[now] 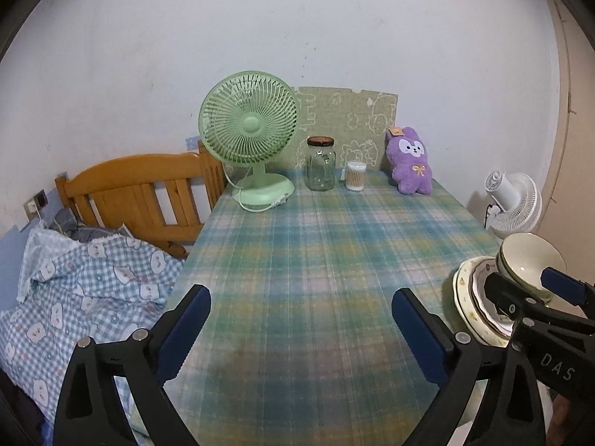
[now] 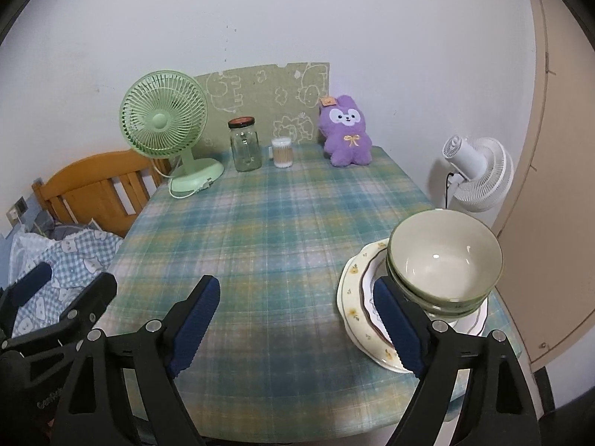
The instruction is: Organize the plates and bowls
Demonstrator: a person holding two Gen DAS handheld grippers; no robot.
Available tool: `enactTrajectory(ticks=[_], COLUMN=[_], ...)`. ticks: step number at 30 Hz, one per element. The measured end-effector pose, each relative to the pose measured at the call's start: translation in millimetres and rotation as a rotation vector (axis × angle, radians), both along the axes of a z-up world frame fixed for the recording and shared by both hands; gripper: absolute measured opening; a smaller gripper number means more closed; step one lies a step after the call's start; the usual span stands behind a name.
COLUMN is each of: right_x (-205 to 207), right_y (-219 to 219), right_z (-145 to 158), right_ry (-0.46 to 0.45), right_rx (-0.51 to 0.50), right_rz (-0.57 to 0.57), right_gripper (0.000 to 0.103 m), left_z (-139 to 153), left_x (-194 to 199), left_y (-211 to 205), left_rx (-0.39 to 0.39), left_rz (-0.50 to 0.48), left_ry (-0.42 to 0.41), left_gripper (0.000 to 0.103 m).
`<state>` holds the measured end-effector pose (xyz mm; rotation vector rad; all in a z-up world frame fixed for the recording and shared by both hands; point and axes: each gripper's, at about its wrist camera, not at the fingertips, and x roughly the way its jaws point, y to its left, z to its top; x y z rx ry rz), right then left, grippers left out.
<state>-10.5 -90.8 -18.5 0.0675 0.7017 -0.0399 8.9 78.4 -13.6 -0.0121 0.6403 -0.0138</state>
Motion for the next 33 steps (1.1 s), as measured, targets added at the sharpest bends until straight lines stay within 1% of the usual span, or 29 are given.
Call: enactTrajectory(ticks=[9,16,33], right_x=[-19.2,-23.5,-21.7], right_y=[3.0,5.6,-1.2], right_z=[-11.2,-10.1,-4.7], right_ry=[-0.042,-0.052,-0.041], right_rx=[-0.027,-0.037,-0.028], right_rz=[-0.004,-0.007,-0.022], right_gripper=[0.089,0.089,0.090], left_z=[-12.9,-9.2,-5.6], left_x=[-16.5,-21.3,-19.4], left_y=[3.6,4.8,3.3], left_rx=[-0.026,-0.026,-0.019], left_rz=[0.005,0.010,-0.002], left_ry=[-0.017,-0.036,-0.031], left_gripper=[0.102,0.102,0.103])
